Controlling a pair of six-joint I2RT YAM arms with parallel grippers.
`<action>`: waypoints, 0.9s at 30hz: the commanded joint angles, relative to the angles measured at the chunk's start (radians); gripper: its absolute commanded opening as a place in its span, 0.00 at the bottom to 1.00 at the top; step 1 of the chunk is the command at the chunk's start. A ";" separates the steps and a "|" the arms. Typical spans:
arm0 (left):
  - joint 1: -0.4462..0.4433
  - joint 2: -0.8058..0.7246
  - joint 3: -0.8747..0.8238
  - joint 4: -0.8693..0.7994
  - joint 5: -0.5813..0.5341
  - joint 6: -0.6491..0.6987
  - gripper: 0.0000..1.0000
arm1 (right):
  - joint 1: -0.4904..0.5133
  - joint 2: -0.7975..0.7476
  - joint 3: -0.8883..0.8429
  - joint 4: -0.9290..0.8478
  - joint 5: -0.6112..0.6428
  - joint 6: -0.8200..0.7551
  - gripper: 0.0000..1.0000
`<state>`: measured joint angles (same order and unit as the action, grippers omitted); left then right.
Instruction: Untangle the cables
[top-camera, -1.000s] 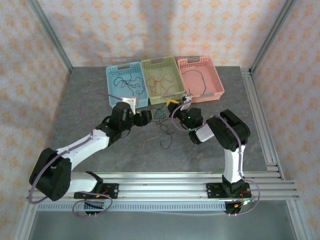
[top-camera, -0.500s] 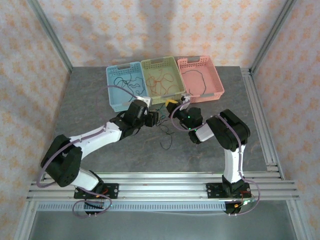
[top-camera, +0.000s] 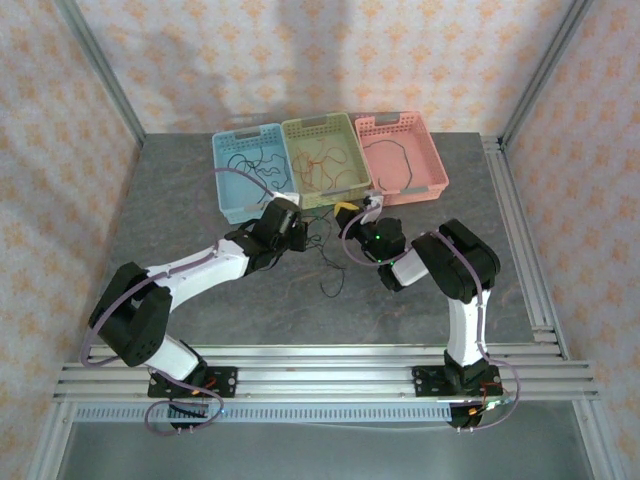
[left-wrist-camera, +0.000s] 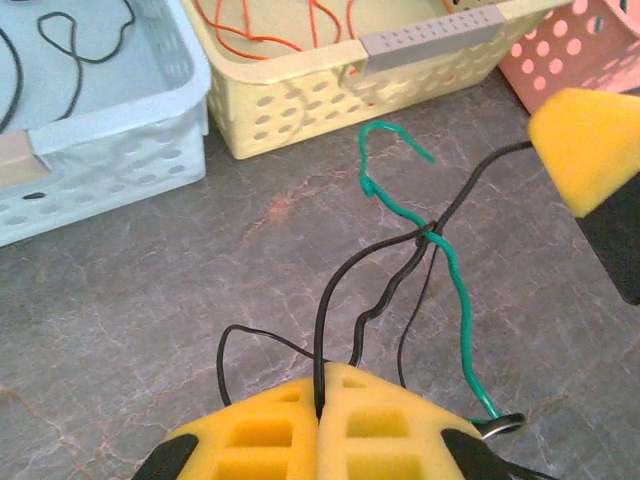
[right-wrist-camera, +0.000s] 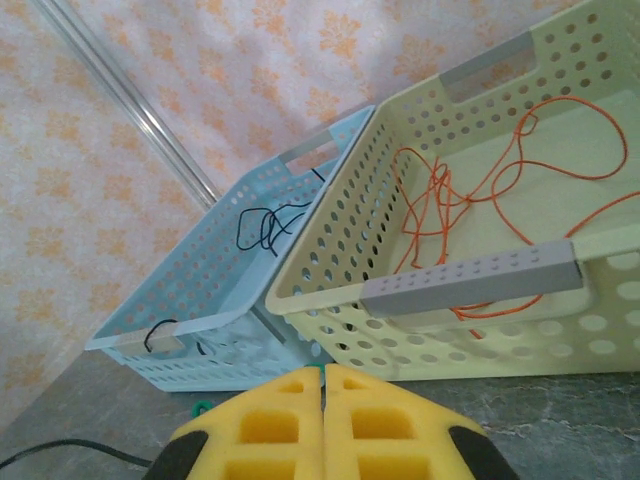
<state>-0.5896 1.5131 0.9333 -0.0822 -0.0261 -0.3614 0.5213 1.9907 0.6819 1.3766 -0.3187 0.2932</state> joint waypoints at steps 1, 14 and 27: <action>-0.001 -0.049 -0.013 -0.038 -0.130 -0.025 0.00 | -0.001 -0.031 -0.026 0.030 0.079 -0.024 0.00; 0.267 -0.270 -0.212 -0.080 -0.266 -0.327 0.00 | -0.053 -0.069 -0.119 0.029 0.395 0.049 0.00; 0.339 -0.527 -0.371 -0.100 -0.397 -0.445 0.00 | -0.100 -0.077 -0.184 0.029 0.609 0.166 0.00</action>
<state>-0.3378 1.0416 0.6025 -0.0738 -0.1528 -0.7662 0.5163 1.9316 0.5354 1.4292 -0.0708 0.4461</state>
